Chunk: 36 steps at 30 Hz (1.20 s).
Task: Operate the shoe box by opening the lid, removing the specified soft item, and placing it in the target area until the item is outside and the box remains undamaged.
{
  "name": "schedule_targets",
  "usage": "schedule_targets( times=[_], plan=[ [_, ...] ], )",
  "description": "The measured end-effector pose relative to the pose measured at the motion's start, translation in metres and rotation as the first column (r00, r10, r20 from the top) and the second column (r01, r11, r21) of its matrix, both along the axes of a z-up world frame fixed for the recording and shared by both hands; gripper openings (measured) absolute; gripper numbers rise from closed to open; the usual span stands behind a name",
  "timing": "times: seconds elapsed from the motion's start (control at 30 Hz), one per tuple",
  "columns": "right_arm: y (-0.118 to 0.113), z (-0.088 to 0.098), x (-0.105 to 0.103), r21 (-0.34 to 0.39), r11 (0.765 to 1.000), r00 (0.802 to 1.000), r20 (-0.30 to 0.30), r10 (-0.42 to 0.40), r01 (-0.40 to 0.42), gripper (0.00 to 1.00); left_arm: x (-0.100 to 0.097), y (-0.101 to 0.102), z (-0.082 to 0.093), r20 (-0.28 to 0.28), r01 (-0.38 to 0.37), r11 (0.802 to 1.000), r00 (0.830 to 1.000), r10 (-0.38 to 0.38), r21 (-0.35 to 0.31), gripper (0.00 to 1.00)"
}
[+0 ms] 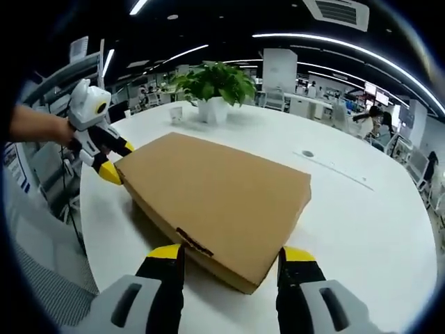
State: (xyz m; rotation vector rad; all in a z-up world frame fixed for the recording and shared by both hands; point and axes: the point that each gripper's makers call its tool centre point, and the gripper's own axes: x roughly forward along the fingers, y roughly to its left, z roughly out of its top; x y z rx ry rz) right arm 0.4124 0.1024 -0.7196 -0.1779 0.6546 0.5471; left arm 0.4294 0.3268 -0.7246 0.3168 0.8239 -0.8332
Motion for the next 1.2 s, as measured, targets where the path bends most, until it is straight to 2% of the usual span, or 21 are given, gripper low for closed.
schedule_targets(
  times=[0.4,0.6,0.9,1.2],
  plan=[
    [0.025,0.001,-0.014,0.011,1.0,1.0,-0.004,-0.006,0.006,0.48,-0.014,0.021,0.004,-0.007,0.038,0.999,0.999,-0.038,0.037,0.43],
    [0.033,0.001,-0.02,0.0,1.0,1.0,-0.003,-0.008,0.008,0.48,-0.018,0.029,0.004,-0.01,0.042,0.999,0.999,-0.041,0.032,0.43],
    [0.048,0.0,-0.031,-0.023,0.999,0.999,-0.002,0.032,-0.032,0.47,-0.023,0.045,0.003,-0.011,0.053,0.998,0.999,-0.052,0.038,0.44],
    [0.046,0.0,-0.032,-0.022,0.998,0.998,0.015,0.053,-0.052,0.43,-0.023,0.05,0.003,0.011,0.037,0.999,0.999,-0.037,0.028,0.44]
  ],
)
